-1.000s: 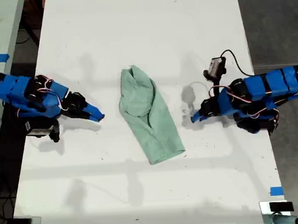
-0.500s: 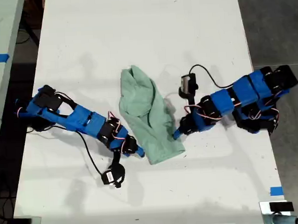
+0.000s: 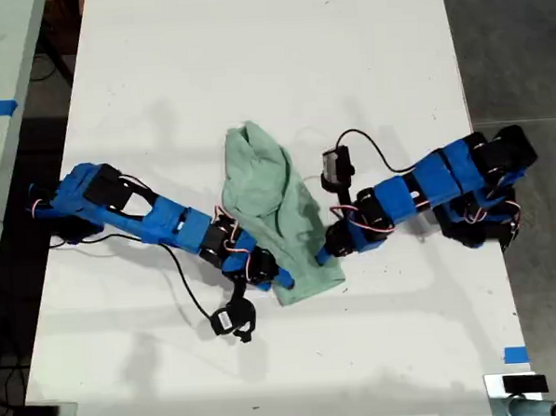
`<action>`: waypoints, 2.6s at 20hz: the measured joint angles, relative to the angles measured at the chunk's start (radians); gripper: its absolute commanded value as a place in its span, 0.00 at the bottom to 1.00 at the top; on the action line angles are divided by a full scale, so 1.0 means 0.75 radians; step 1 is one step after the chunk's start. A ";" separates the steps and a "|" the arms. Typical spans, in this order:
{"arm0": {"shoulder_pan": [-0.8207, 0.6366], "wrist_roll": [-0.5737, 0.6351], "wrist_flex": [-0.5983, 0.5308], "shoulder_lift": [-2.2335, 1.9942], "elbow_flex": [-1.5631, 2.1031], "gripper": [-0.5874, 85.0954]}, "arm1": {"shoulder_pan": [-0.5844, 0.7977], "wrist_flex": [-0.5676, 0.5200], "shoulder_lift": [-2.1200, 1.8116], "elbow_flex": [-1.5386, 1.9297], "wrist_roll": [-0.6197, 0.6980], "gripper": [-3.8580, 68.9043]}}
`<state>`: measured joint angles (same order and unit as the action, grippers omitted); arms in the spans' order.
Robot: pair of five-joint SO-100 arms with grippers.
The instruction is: Fold t shirt
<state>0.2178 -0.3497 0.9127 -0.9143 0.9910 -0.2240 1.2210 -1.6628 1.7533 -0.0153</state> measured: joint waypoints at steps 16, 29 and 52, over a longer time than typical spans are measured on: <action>-0.006 0.280 -0.115 0.070 -0.043 0.00 | -0.098 -0.002 0.462 -0.419 -0.110 0.07; 0.164 0.250 0.376 -0.211 0.027 0.01 | -0.145 0.025 0.857 -1.154 -0.067 0.07; -0.857 0.601 0.395 -1.262 0.865 0.24 | 0.837 0.221 0.348 -1.006 0.378 0.55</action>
<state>-0.4249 0.1012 1.2088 -1.8607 1.6398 0.4034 1.3867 -1.4021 0.9986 0.2684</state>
